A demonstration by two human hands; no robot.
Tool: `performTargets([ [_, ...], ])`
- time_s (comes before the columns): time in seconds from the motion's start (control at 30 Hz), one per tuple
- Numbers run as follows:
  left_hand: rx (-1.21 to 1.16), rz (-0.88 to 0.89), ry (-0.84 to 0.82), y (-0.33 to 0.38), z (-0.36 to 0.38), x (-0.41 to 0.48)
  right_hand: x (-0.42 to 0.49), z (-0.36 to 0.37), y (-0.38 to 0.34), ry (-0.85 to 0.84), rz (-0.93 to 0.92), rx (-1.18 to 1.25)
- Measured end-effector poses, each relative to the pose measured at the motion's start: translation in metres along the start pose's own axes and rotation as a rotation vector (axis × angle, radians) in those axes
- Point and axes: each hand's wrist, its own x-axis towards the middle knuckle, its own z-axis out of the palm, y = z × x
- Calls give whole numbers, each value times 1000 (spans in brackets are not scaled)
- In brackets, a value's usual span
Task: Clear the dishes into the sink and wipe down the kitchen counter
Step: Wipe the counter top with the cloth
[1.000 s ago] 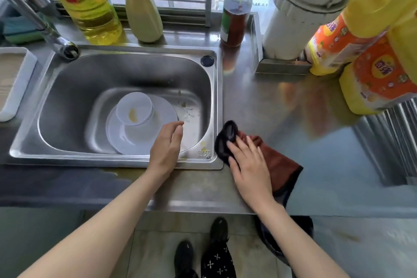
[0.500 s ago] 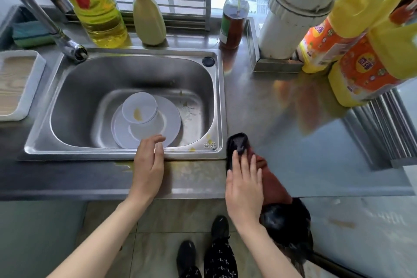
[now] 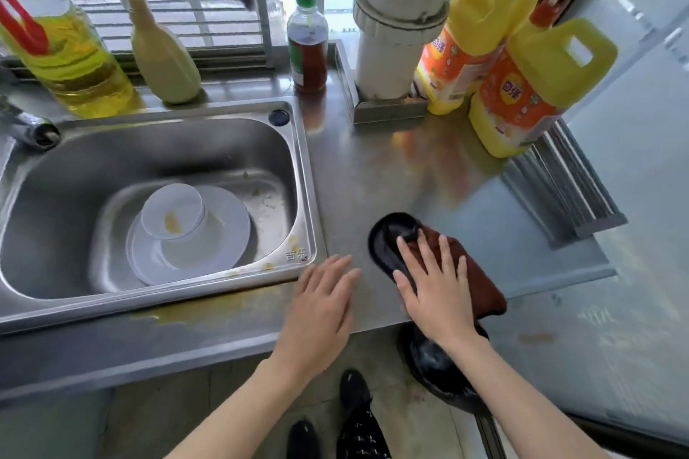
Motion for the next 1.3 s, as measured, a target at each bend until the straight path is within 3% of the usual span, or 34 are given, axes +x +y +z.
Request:
performTargets([
  [0.07, 58, 24, -77, 22, 22, 14, 3, -5, 32, -8, 9, -7],
  [0.2, 178, -49, -181, 33, 54, 25, 34, -15, 106, -16, 235, 43],
  [0.3, 259, -70, -201, 32, 62, 26, 45, -17, 115, 36, 315, 76],
  [0.37, 273, -78, -206, 33, 62, 26, 35, -13, 100, 57, 178, 66],
  [0.5, 279, -82, -198, 35, 58, 28, 25, -10, 117, -22, -341, -16],
  [0.57, 276, -72, -192, 35, 58, 27, 51, -15, 139, -26, -359, -13],
  [0.7, 281, -74, -140, 36, 58, 27, 109, -25, 139, 8, -121, 25],
  [0.77, 294, -70, -136, 35, 59, 26, 114, -27, 123, 12, -91, 50],
  [1.0, 264, -86, -110, 36, 60, 26, 92, -20, 109, -28, -600, 37],
  [1.07, 265, -93, -128, 36, 59, 26, 103, -21, 108, 17, -541, 92],
  [1.13, 232, -97, -120, 36, 56, 24, 105, -18, 90, 102, -344, 243],
  [1.23, 119, -168, -7, 32, 41, 13, 89, -7, 43, 247, -61, 475],
  [1.3, 81, -234, 87, 24, 26, 0, 78, -10, 16, 283, 2, 700],
])
